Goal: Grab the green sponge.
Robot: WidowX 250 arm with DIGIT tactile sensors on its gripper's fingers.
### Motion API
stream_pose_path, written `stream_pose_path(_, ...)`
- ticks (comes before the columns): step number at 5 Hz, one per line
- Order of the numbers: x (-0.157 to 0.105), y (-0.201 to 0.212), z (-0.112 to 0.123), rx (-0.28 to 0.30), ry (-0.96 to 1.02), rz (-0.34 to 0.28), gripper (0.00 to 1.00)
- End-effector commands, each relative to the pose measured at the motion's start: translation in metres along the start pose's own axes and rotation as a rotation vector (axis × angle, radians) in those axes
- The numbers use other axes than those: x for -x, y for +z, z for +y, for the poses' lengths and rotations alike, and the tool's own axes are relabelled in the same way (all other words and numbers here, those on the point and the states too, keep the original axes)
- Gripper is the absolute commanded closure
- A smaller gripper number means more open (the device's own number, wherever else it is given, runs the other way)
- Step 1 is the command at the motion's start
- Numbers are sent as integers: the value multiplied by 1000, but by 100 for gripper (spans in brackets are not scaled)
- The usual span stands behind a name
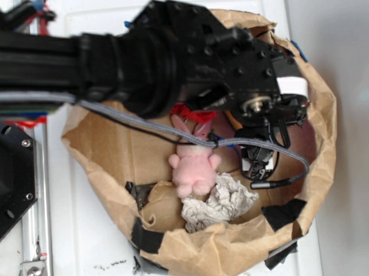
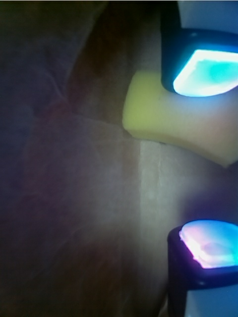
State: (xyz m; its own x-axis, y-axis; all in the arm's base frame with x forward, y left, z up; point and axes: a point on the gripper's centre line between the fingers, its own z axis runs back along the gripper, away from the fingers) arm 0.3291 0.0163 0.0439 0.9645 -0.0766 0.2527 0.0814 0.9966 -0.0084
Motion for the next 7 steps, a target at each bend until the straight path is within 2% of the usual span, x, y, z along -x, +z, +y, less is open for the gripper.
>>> stream_pose_path(1,-10,0,-7,-52,-43,-27,0)
stream_pose_path(2,-11,-9,-1,-98,-32,-12,0)
stream_pose_path(3,-13,-15,4,-115,-18,4,0)
stream_pose_path(4,-13,-14,3,-116,-22,-1,100)
stream_pose_path(7,-9,-10,-4,-120,-58,-12,100)
